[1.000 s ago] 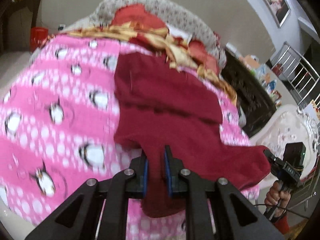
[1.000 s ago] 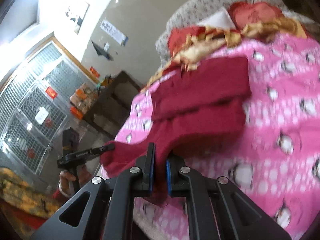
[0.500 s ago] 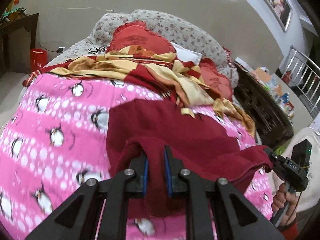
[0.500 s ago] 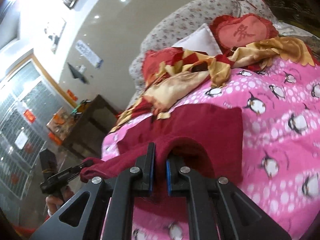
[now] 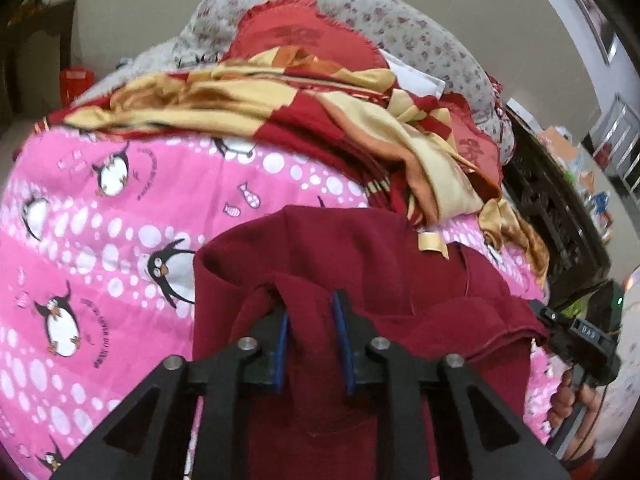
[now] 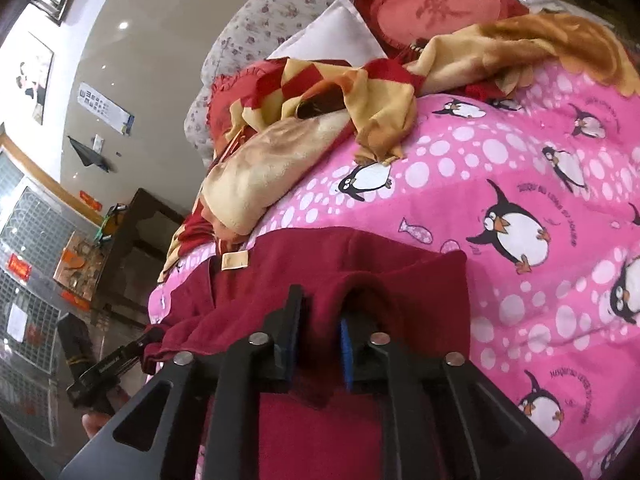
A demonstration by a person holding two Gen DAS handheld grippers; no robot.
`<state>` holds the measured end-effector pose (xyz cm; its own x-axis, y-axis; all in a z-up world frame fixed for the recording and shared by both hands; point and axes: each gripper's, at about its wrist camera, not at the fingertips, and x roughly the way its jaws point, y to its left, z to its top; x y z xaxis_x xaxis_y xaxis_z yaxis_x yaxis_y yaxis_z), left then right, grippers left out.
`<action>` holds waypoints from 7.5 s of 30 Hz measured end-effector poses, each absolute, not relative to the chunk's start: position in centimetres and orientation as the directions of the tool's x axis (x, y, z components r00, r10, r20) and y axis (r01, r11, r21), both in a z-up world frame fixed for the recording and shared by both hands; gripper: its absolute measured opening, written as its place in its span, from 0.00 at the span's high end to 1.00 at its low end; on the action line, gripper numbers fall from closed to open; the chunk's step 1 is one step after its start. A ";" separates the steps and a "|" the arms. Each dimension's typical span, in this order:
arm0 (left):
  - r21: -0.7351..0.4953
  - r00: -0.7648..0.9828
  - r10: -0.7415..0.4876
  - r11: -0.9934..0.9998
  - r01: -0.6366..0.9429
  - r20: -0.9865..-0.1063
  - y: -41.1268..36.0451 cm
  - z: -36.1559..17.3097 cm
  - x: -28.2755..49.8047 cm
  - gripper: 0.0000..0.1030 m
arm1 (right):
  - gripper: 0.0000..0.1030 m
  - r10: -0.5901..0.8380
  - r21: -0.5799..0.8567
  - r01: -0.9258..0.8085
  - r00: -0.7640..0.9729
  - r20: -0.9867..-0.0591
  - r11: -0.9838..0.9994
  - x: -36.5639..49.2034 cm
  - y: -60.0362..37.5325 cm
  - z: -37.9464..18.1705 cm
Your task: Fold small clothes
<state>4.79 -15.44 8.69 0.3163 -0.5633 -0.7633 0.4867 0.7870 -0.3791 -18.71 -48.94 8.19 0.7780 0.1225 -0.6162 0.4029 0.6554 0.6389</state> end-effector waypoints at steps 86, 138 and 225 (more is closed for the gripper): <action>-0.288 0.228 -0.501 0.750 0.595 -0.835 -8.8 4.4 -5.6 0.81 | 0.77 0.028 0.472 0.420 0.724 -0.689 0.775 -31.1 -40.4 6.0; -0.309 0.277 -0.483 0.813 0.493 -0.831 -8.5 2.7 -4.4 0.40 | 0.62 0.150 0.232 0.039 0.658 -0.738 0.972 1.2 -24.4 10.2; -0.347 0.346 -0.685 0.661 0.665 -0.641 -6.8 6.7 -3.7 0.12 | 0.63 0.222 0.317 0.076 0.560 -0.798 0.945 -0.7 -26.8 9.3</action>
